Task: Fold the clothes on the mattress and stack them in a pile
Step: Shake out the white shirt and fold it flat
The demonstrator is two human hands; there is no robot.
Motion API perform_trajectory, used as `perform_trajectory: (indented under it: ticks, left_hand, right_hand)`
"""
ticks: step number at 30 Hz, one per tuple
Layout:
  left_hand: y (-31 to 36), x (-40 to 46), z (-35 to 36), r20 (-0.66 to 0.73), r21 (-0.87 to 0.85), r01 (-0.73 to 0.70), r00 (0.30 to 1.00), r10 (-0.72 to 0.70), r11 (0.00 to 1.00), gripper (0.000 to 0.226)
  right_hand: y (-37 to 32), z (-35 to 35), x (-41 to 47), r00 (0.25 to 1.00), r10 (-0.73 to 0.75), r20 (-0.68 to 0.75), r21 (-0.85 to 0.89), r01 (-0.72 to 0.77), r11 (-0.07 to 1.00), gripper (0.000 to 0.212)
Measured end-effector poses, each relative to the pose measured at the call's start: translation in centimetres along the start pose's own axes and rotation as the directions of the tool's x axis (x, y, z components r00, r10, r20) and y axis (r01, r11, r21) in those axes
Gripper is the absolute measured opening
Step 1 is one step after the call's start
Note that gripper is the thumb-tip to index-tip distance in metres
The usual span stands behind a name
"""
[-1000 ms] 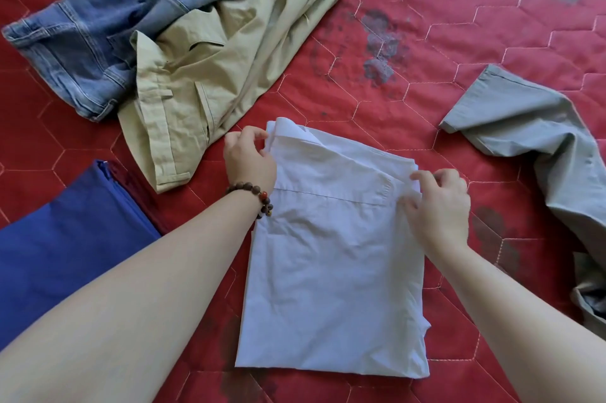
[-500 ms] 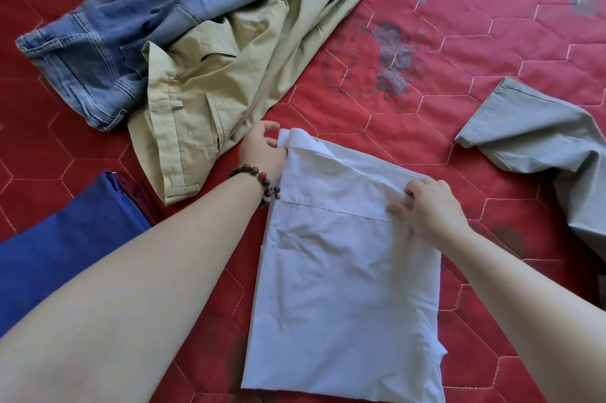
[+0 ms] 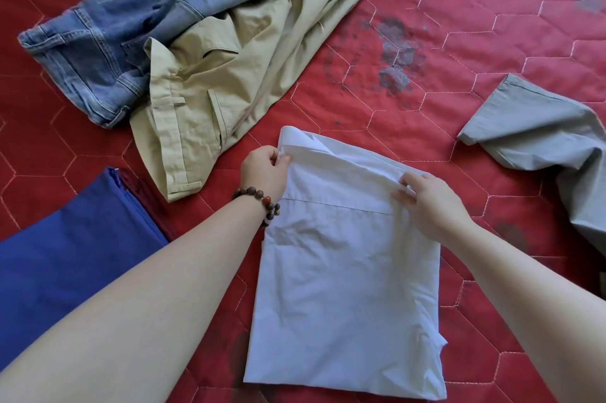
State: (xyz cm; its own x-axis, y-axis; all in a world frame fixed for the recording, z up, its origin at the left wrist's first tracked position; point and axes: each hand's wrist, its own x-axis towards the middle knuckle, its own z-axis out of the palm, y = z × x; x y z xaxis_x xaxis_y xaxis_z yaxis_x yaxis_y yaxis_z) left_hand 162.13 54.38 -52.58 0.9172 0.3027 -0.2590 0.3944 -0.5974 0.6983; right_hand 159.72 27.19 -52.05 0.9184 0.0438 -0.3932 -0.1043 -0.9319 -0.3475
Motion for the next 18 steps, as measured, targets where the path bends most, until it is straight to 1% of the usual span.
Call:
perform_trajectory:
  ticks: [3,4,5,6,7,8,9,10,11,12,13,14,16,18]
  left_hand:
    - [0.6,-0.7,-0.3,-0.049,0.011,0.014,0.999,-0.013,1.0,0.018]
    - [0.8,-0.9,-0.4,-0.082,0.043,-0.005,0.997,0.008,0.999,0.016]
    - [1.0,-1.2,-0.6,-0.118,0.118,-0.071,0.989,0.085,0.99,0.019]
    - [1.1,-1.6,-0.7,-0.13,0.222,-0.173,0.97,0.205,0.96,0.022]
    - [1.1,-2.2,-0.6,-0.114,0.312,-0.288,0.935,0.337,0.905,0.024]
    - [0.9,-3.0,-0.2,-0.055,0.372,-0.395,0.894,0.444,0.84,0.026]
    - [0.7,-4.0,0.5,0.058,0.402,-0.479,0.864,0.5,0.78,0.03]
    - [0.4,-5.2,1.4,0.218,0.428,-0.534,0.844,0.491,0.729,0.038]
    - [0.0,-6.3,2.5,0.373,0.469,-0.573,0.818,0.438,0.672,0.047]
    - [-0.6,-7.2,3.6,0.473,0.521,-0.6,0.795,0.379,0.608,0.053]
    - [-1.4,-7.7,4.4,0.52,0.571,-0.614,0.784,0.338,0.544,0.057]
    - [-2.2,-7.9,4.6,0.536,0.602,-0.623,0.779,0.326,0.5,0.06]
    - [-3.5,-7.6,4.3,0.522,0.607,-0.628,0.777,0.352,0.488,0.064]
    - [-4.4,-7.1,3.6,0.51,0.6,-0.636,0.772,0.38,0.486,0.064]
  right_hand:
    - [-0.6,0.3,-0.2,0.999,0.027,-0.033,-0.075,-0.029,0.997,0.024]
    - [-0.9,0.3,-0.5,0.995,0.051,-0.089,-0.131,-0.062,0.989,0.026]
    - [-1.2,0.4,-0.9,0.981,0.069,-0.182,-0.189,-0.103,0.976,0.028]
    - [-1.6,0.6,-1.5,0.956,0.063,-0.286,-0.223,-0.131,0.966,0.029]
    - [-2.3,1.0,-2.1,0.928,0.019,-0.372,-0.23,-0.112,0.967,0.029]
    - [-3.3,1.7,-2.7,0.905,-0.059,-0.42,-0.219,-0.038,0.975,0.029]
    - [-4.4,2.7,-3.4,0.897,-0.152,-0.415,-0.202,0.072,0.977,0.031]
    - [-5.5,4.0,-4.1,0.898,-0.245,-0.365,-0.186,0.187,0.965,0.034]
    - [-6.4,5.5,-4.8,0.902,-0.317,-0.294,-0.176,0.274,0.945,0.039]
    - [-7.1,6.8,-5.4,0.911,-0.351,-0.215,-0.174,0.318,0.932,0.044]
    - [-7.3,7.8,-6.0,0.929,-0.343,-0.141,-0.179,0.317,0.932,0.05]
    - [-6.9,8.7,-6.5,0.948,-0.304,-0.089,-0.195,0.283,0.939,0.054]
    - [-4.8,9.5,-7.1,0.972,-0.223,-0.076,-0.274,0.195,0.942,0.058]
    - [-2.4,9.3,-7.6,0.98,-0.182,-0.078,-0.359,0.143,0.922,0.061]
